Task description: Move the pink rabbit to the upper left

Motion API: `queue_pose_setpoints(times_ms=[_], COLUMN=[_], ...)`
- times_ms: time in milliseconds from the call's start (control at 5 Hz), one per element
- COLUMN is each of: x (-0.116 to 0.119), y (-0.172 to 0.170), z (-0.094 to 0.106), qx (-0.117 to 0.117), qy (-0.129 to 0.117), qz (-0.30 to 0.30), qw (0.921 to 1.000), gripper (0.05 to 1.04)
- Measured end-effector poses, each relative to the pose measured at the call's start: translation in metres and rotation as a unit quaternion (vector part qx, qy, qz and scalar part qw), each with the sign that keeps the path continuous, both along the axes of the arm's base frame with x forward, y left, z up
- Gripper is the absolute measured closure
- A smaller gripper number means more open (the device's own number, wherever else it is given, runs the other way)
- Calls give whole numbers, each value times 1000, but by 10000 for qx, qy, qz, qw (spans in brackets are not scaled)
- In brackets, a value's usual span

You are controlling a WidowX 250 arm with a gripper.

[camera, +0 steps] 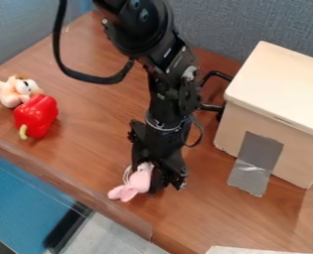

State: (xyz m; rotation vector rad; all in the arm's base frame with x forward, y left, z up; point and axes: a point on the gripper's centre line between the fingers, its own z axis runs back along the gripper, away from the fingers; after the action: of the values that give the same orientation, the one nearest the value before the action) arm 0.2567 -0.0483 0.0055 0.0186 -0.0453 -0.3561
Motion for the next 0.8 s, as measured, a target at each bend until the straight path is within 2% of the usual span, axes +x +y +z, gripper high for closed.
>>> queue_pose_setpoints(times_ms=[200,400,600,800], x=[2,12,39,71], y=[4,18,48,81], z=[31,74,112,124], qx=[-100,-244,-403,-494], qy=[-416,-813,-1215,-1372], qz=[28,299,814,1202], qw=[9991,9959,9884,9820], gripper=[676,677,677,677])
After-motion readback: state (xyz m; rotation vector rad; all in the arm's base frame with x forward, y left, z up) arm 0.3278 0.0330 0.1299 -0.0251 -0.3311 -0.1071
